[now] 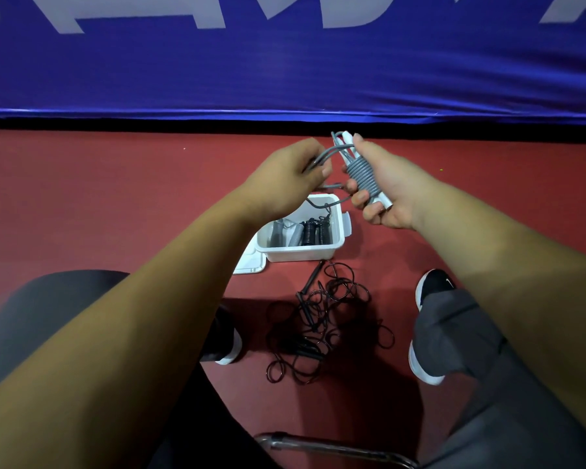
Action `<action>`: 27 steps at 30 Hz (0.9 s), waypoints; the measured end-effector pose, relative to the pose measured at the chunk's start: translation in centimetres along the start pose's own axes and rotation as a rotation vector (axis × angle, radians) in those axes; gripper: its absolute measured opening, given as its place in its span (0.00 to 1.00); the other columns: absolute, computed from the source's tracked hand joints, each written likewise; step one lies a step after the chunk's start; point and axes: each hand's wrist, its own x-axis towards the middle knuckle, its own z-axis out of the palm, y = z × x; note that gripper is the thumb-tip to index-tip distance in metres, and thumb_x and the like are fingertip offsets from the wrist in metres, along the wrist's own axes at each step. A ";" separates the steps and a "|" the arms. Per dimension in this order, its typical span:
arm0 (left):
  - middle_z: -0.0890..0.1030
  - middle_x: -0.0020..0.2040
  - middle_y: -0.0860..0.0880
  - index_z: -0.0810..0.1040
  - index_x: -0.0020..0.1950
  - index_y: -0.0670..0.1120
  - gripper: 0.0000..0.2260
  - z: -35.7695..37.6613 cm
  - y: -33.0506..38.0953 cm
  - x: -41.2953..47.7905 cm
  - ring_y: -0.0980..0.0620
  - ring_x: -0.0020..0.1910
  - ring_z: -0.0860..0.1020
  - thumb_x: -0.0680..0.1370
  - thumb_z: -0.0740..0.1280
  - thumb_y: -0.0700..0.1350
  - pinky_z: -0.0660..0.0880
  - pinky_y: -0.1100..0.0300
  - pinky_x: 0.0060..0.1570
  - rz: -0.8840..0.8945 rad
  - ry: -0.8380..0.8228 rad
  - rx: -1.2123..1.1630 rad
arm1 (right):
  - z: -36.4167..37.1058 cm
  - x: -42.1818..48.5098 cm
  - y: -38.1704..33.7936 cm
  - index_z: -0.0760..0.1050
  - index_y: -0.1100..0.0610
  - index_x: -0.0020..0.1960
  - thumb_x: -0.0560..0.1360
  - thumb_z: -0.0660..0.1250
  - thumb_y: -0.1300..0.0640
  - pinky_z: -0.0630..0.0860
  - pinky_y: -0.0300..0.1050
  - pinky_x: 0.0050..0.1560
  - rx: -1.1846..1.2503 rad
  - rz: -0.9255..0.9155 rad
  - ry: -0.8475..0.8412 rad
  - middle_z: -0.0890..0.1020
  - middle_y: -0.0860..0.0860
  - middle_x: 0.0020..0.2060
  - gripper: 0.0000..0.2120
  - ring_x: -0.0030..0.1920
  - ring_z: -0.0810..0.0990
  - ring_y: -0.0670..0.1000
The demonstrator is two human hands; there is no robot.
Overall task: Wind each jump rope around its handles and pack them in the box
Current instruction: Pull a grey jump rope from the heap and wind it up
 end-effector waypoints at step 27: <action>0.85 0.37 0.56 0.87 0.50 0.52 0.12 -1.0 -1.6 0.3 0.62 0.32 0.75 0.85 0.66 0.53 0.74 0.60 0.42 -0.249 -0.273 0.100 | 0.6 -1.1 -0.1 0.79 0.58 0.52 0.81 0.63 0.39 0.58 0.35 0.22 -0.063 -0.076 -0.165 0.77 0.51 0.35 0.21 0.26 0.67 0.47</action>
